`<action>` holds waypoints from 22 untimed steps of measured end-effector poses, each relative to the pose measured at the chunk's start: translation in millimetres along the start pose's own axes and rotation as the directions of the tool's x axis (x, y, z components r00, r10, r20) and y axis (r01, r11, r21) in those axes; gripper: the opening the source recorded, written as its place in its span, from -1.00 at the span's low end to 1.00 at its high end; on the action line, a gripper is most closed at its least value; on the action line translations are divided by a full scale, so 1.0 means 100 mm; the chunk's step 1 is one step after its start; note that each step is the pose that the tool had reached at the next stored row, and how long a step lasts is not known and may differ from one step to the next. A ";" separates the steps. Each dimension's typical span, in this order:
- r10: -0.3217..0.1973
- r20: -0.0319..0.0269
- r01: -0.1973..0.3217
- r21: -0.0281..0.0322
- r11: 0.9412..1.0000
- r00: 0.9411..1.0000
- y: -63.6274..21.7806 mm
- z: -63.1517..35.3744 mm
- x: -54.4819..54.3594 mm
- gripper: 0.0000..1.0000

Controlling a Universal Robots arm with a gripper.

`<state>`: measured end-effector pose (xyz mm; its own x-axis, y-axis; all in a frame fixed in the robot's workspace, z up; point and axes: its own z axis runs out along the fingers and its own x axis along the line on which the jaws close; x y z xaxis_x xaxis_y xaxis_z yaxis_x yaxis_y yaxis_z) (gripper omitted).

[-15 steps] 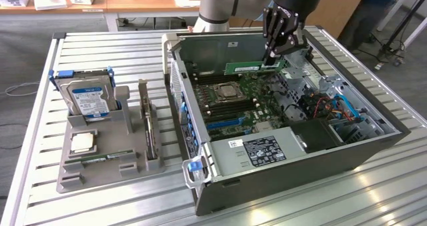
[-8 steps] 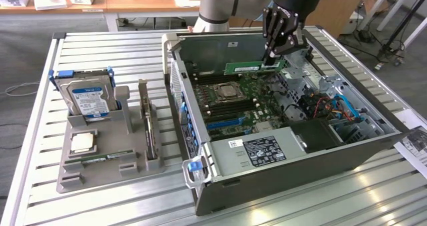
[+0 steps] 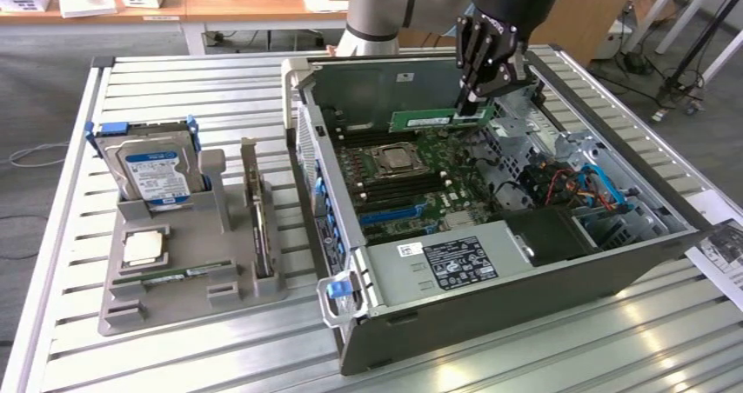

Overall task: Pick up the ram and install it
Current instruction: 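Pick up the ram and move it above insertion slot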

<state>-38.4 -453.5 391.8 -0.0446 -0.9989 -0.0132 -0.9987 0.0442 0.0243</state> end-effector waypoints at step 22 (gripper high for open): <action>0.000 0.000 0.000 0.000 1.000 1.000 0.001 0.109 -0.07 -0.77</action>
<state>-38.4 -446.3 381.1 -0.0446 -0.9989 -0.0133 -0.9987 0.0443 0.0242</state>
